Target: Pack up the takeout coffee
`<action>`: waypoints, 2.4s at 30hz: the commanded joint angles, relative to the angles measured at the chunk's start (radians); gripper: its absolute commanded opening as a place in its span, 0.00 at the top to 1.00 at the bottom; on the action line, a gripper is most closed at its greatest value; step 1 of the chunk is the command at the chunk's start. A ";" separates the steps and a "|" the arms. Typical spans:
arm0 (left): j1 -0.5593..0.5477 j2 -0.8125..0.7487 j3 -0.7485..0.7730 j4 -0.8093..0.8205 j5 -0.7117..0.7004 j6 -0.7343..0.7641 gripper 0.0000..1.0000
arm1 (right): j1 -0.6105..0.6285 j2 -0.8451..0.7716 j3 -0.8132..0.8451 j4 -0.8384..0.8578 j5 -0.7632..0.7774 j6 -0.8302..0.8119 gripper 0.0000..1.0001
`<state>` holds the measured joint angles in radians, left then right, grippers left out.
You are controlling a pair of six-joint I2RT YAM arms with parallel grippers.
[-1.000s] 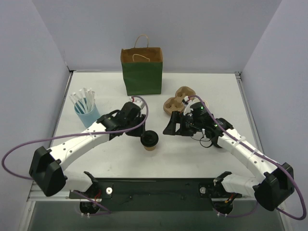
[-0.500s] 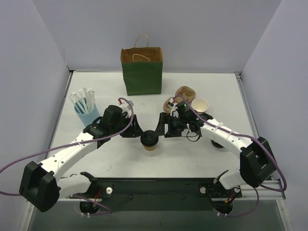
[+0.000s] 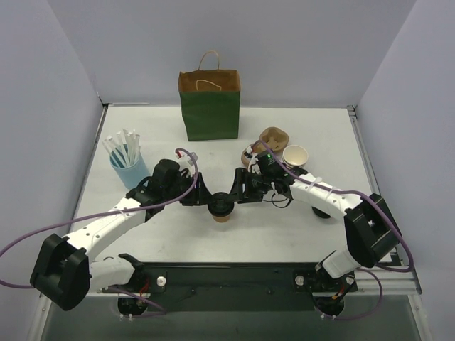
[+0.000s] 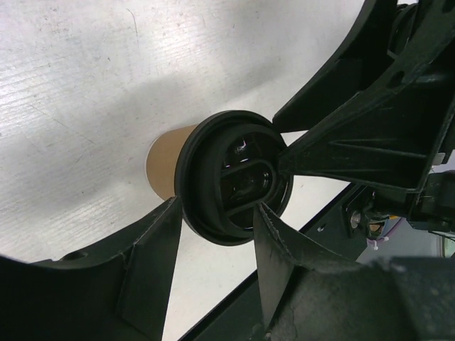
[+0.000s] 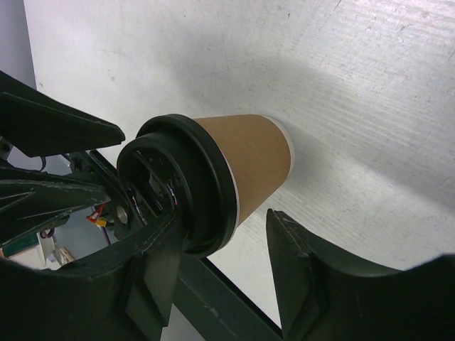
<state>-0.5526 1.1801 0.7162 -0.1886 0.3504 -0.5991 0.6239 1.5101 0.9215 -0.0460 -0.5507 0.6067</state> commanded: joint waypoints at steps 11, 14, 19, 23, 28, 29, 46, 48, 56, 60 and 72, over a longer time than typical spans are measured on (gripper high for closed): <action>0.005 0.038 -0.052 0.107 -0.007 0.001 0.46 | 0.008 0.027 -0.087 0.107 -0.023 -0.035 0.59; 0.005 0.038 -0.060 0.107 -0.004 -0.002 0.46 | 0.007 0.032 -0.101 0.126 -0.034 -0.041 0.60; 0.005 0.016 -0.072 0.104 -0.011 -0.007 0.46 | 0.008 0.061 -0.102 0.158 -0.087 -0.073 0.62; 0.006 0.012 -0.055 0.086 -0.021 -0.002 0.46 | 0.010 0.079 -0.070 0.126 -0.101 -0.111 0.63; 0.006 0.033 -0.061 0.089 -0.014 0.002 0.46 | 0.010 0.094 -0.030 0.094 -0.109 -0.140 0.64; 0.005 0.033 -0.067 0.097 -0.016 -0.001 0.47 | 0.008 0.096 -0.024 0.089 -0.109 -0.142 0.64; -0.003 -0.039 -0.201 0.161 -0.099 -0.097 0.50 | -0.035 0.018 0.040 0.097 -0.138 0.056 0.42; -0.004 -0.042 -0.202 0.166 -0.099 -0.102 0.50 | -0.033 0.004 0.028 0.127 -0.158 0.085 0.41; -0.007 -0.051 -0.202 0.173 -0.105 -0.111 0.50 | -0.016 -0.047 -0.056 0.184 -0.141 0.134 0.42; -0.007 -0.045 -0.213 0.173 -0.108 -0.113 0.50 | -0.003 -0.044 -0.069 0.158 -0.097 0.130 0.42; -0.010 -0.019 -0.248 0.210 -0.131 -0.119 0.52 | 0.025 -0.014 -0.133 0.221 -0.054 0.116 0.60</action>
<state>-0.5602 1.1351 0.5056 0.0685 0.2722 -0.7448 0.6430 1.4948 0.8211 0.1322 -0.6342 0.7326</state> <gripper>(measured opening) 0.494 0.425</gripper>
